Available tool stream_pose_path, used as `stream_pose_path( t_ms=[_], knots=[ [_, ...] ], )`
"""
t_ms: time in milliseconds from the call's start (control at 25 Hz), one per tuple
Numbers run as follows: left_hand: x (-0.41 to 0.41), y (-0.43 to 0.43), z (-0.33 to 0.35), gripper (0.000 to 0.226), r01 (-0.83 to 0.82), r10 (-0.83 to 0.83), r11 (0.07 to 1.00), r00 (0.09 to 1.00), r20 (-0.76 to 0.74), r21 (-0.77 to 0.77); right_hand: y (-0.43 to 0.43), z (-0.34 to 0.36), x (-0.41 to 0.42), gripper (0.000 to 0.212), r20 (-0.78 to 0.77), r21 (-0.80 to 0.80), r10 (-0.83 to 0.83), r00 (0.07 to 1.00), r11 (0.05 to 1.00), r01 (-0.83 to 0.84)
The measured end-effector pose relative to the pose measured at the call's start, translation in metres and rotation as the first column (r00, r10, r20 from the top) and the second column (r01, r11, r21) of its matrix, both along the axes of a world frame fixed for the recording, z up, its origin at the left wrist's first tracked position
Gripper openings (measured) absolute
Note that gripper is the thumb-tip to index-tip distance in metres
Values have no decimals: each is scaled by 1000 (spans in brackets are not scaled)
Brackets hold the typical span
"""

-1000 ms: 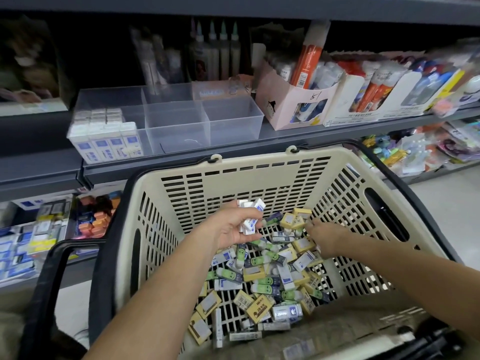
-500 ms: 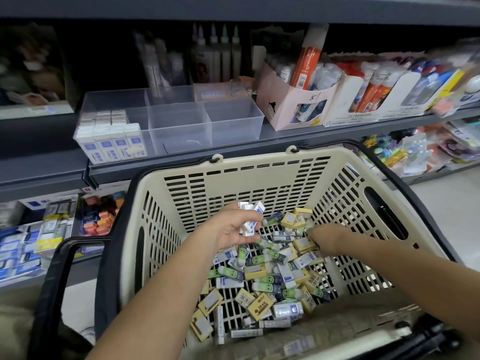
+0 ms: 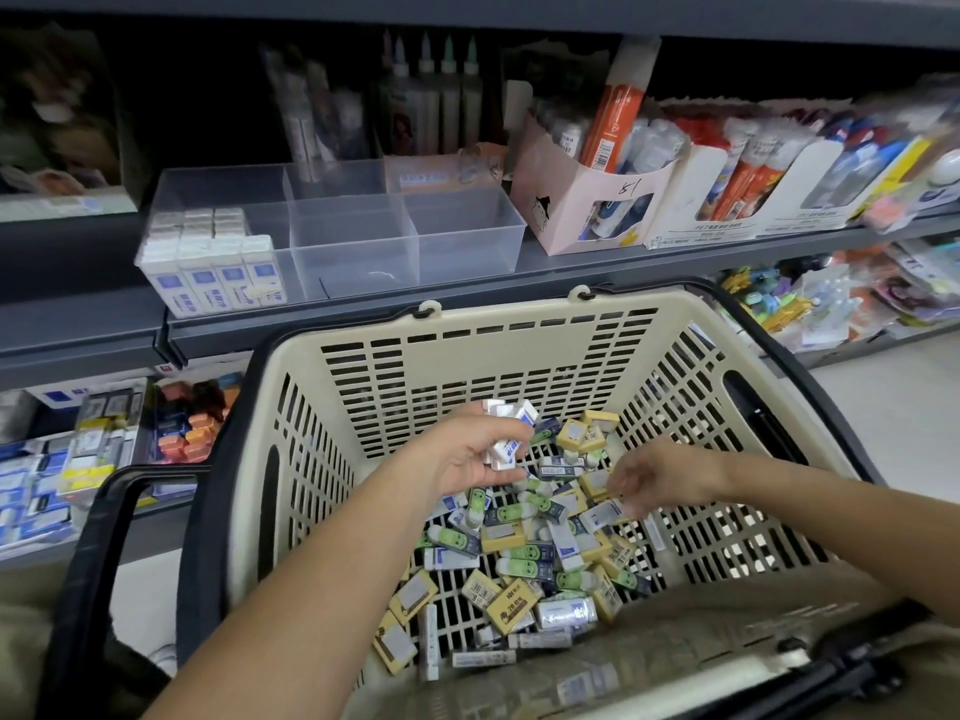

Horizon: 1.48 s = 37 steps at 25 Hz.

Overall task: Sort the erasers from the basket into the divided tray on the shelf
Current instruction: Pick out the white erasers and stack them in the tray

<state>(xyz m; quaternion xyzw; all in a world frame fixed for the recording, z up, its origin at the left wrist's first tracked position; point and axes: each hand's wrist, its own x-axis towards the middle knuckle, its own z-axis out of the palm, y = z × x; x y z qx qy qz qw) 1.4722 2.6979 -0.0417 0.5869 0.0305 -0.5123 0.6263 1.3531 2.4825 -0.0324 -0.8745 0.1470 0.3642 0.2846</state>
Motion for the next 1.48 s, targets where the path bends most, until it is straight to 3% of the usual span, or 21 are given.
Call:
stream_pose_path(
  t_ms=[80,160,240,320,520,680,760,800,840,920,960,1080,1160,1240,1280,1360,1440,1480],
  knots=[
    [-14,-9,6,22,80,-81,996,997,-16,-48,14,23,-10,45,107,284,-272,956,930,233],
    [-31,-22,12,21,169,-167,979,986,29,-111,25,40,-14,49,98,512,-483,870,774,371],
    [-45,-35,20,26,244,-228,956,967,112,-161,33,48,-18,44,27,625,-560,828,656,424],
    [-53,-45,25,34,308,-274,934,943,188,-184,40,50,-19,38,-6,658,-596,803,602,453],
    [-63,-65,23,92,230,-198,970,933,300,-76,35,54,-21,13,171,606,-613,772,683,408],
    [-58,-81,21,91,214,-168,964,951,260,-159,19,65,-18,9,335,581,-635,696,721,378],
    [-61,-89,12,85,367,-322,926,891,320,-91,6,72,-18,11,421,511,-640,643,753,415],
    [-67,-95,4,74,489,-466,870,776,425,61,-1,74,-19,15,440,498,-656,613,746,441],
    [-75,-101,-8,64,576,-617,774,594,516,264,-6,74,-20,18,440,503,-680,587,728,466],
    [-95,-113,-39,64,569,-789,582,223,573,581,-13,71,-22,21,418,511,-711,566,699,500],
    [-104,-119,-55,64,513,-812,530,79,578,675,-13,69,-22,21,409,507,-712,571,698,506],
    [-111,-135,-86,41,317,-746,512,-297,596,798,-15,65,-21,18,399,497,-708,582,701,512],
    [-103,-144,-90,31,278,-707,516,-395,587,810,-17,65,-20,16,400,492,-709,581,701,517],
    [-95,-148,-85,26,272,-691,538,-399,602,798,-17,65,-19,14,397,495,-711,580,698,518],
    [-90,-147,-81,22,293,-685,582,-326,652,758,-17,64,-18,13,396,497,-708,584,700,512],
    [-80,-137,-66,21,354,-664,693,-26,747,628,-17,65,-18,11,393,502,-703,592,704,502],
    [-63,-120,-45,16,390,-610,780,299,734,489,-15,67,-18,9,388,501,-698,603,708,498],
    [-52,-110,-32,10,395,-579,810,418,700,433,-13,67,-18,9,386,493,-687,616,718,491]
  ],
)
